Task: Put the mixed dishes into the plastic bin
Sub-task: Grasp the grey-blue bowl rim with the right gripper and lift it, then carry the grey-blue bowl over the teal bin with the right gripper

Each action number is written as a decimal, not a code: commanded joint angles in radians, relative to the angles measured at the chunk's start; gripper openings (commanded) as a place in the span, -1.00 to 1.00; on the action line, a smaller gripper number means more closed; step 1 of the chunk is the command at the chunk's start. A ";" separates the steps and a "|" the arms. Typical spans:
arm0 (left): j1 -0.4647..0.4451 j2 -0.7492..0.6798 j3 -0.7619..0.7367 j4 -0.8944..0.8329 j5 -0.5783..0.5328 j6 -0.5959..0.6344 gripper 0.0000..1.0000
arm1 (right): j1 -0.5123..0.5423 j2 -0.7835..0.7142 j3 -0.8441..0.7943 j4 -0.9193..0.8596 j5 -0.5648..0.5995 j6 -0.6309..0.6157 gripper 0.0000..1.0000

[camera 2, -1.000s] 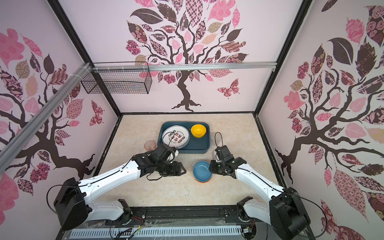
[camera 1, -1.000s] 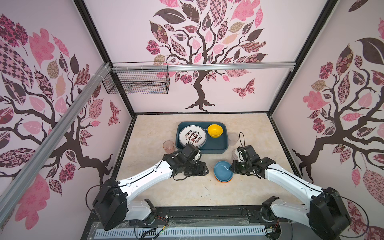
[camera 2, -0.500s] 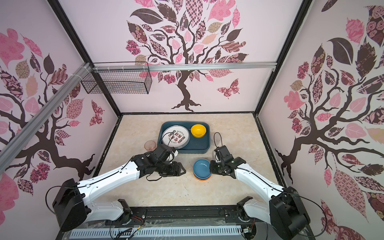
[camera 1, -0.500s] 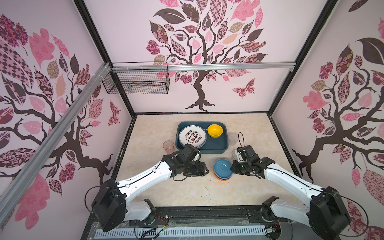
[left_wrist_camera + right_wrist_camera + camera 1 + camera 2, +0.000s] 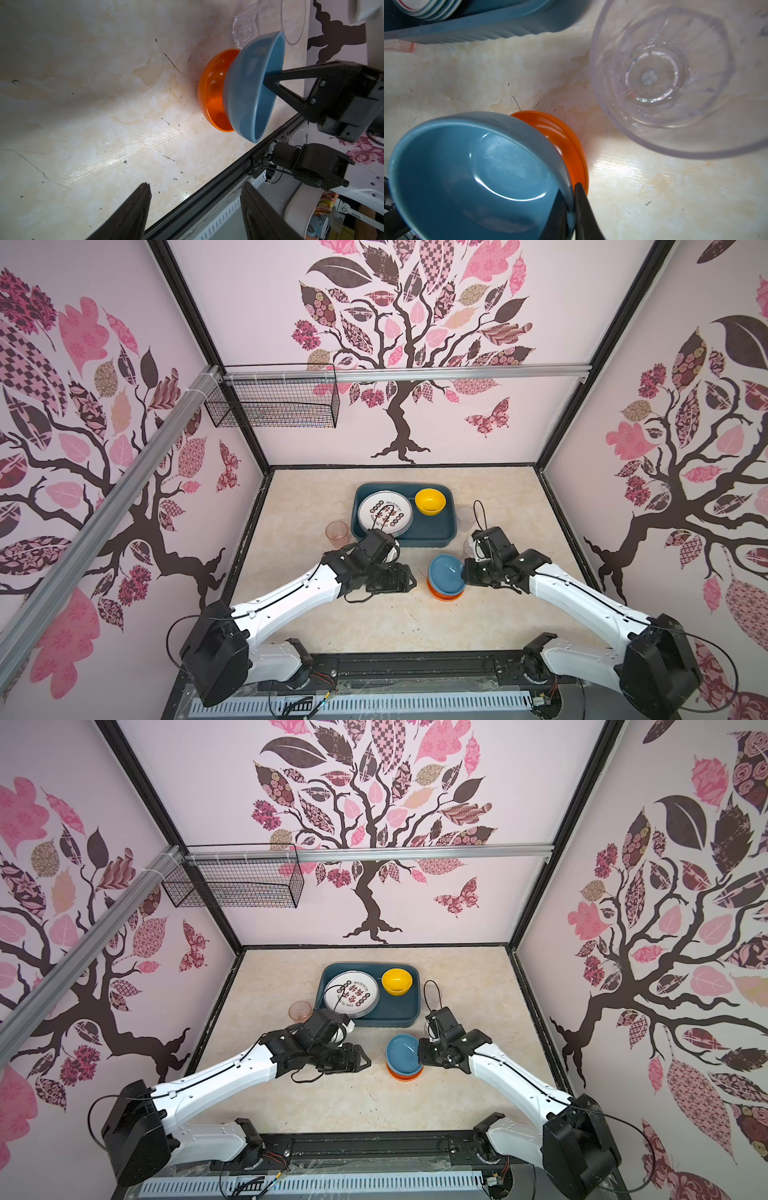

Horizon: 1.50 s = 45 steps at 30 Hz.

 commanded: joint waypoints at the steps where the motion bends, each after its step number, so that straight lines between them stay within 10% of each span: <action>1: 0.007 -0.031 -0.026 0.005 -0.018 -0.001 0.43 | 0.008 -0.013 0.057 -0.058 0.001 -0.027 -0.79; 45: 0.252 -0.319 0.009 -0.207 -0.188 0.053 0.54 | -0.056 0.588 0.867 -0.331 0.039 -0.134 -0.80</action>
